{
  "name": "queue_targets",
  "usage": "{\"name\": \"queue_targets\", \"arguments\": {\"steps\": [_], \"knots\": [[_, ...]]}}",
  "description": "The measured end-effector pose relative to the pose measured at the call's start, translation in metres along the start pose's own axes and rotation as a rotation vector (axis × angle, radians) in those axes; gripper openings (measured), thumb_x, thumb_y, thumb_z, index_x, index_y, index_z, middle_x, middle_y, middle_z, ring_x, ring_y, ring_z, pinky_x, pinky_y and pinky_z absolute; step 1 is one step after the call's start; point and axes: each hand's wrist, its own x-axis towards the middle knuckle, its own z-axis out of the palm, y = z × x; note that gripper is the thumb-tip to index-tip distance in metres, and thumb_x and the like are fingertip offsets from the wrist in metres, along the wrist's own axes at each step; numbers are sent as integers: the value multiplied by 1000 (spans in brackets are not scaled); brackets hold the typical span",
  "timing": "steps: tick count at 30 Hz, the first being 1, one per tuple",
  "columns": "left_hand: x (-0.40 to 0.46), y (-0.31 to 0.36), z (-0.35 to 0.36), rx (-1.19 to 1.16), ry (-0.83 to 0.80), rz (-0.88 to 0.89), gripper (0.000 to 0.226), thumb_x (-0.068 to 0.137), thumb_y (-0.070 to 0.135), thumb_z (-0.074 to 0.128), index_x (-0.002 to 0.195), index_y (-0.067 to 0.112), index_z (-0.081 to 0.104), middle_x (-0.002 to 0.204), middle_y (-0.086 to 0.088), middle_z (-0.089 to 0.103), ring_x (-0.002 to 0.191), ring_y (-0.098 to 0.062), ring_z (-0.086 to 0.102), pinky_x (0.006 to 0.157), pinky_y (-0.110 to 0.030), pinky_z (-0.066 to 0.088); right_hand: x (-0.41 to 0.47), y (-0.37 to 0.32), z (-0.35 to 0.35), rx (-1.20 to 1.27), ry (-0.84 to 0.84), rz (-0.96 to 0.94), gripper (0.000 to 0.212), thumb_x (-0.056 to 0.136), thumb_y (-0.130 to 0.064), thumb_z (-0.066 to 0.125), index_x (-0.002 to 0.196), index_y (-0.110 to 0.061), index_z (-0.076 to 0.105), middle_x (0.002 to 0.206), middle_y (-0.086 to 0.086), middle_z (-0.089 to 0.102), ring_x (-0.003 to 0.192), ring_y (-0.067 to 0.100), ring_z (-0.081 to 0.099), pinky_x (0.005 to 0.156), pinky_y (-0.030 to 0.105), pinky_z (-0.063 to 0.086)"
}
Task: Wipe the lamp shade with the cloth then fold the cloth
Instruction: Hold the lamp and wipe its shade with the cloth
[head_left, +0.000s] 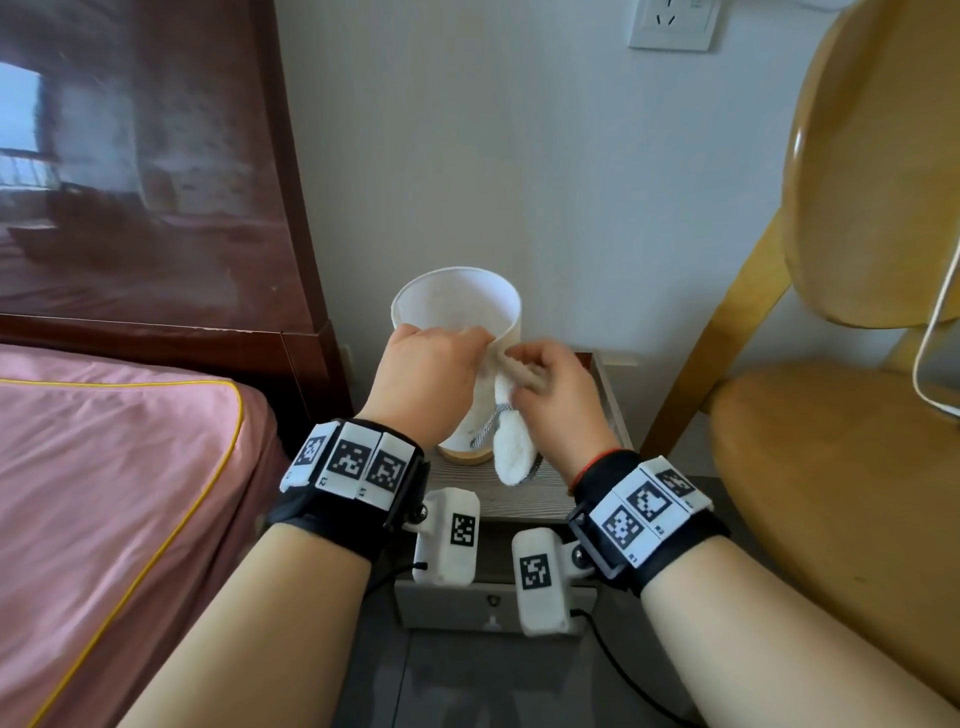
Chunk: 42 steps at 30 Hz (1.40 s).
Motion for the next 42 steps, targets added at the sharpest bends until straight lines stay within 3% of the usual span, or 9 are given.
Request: {"name": "queue_targets", "arguments": {"steps": [5, 10, 14, 22, 29, 32, 36, 39, 42], "knots": [[-1, -5, -4, -20, -8, 1, 29, 92, 7, 47, 113, 17, 63, 82, -3, 72, 76, -31, 64, 87, -37, 43, -8, 18, 4, -177, -199, 137, 20, 85, 1, 49, 91, -10, 64, 95, -7, 59, 86, -1, 55, 64, 5, 39], [-3, -9, -8, -59, 12, -28, 30, 93, 6, 45, 115, 17, 64, 88, -4, 73, 78, -33, 64, 86, -39, 46, 3, 5, -6, -65, 164, 142, 25, 81, -5, 50, 99, -18, 63, 97, 2, 64, 89, 19, 61, 77, 31, 50], [-3, -6, -7, -62, 9, -22, 31, 95, 8, 45, 117, 18, 63, 92, -2, 74, 81, -32, 65, 89, -40, 45, 8, -11, -8, -44, 302, -107, 31, 79, -8, 52, 107, -13, 64, 108, 1, 62, 101, 10, 58, 91, 29, 50], [-4, -4, -9, -58, -47, -47, 20, 99, 18, 43, 105, 18, 62, 82, -4, 70, 75, -31, 64, 79, -40, 49, -11, 11, 19, -101, -89, -264, 78, 86, 3, 49, 150, -30, 20, 157, -6, 24, 142, -1, 20, 107, 2, 16], [-6, -7, -20, -184, -185, -117, 26, 100, 24, 37, 110, 23, 61, 82, 0, 66, 74, -23, 59, 59, -28, 40, -13, 27, 15, -215, -171, -46, 72, 94, -9, 41, 148, -46, 12, 137, -10, 50, 113, 5, 51, 90, 14, 38], [-7, -21, -28, -100, -292, -177, 25, 97, 18, 39, 113, 23, 58, 96, -1, 67, 100, -27, 60, 91, -33, 41, -9, 35, 7, -284, -244, 27, 66, 93, -8, 41, 150, -36, 20, 127, 0, 57, 96, 8, 52, 81, 16, 38], [-14, -37, -37, -37, -292, -239, 20, 98, 29, 43, 82, 24, 53, 76, 6, 59, 123, -30, 43, 120, -42, -1, -2, 37, -1, -136, -192, 163, 69, 87, 5, 38, 142, -35, 40, 124, -1, 58, 81, 5, 58, 57, 9, 43], [-17, -35, -38, -150, -187, -240, 29, 97, 31, 46, 69, 22, 45, 60, 5, 46, 91, -28, 55, 86, -38, 45, 6, 33, -8, 35, -72, 242, 64, 87, 8, 39, 137, -31, 46, 122, 1, 57, 88, 6, 57, 68, 20, 50], [-14, -28, -35, -146, -85, -225, 39, 95, 31, 49, 60, 22, 33, 55, 4, 43, 57, -19, 46, 53, -30, 30, 11, 29, -18, 190, 53, 311, 46, 89, -4, 45, 129, -26, 52, 116, 3, 61, 96, 14, 61, 85, 38, 55]]}}
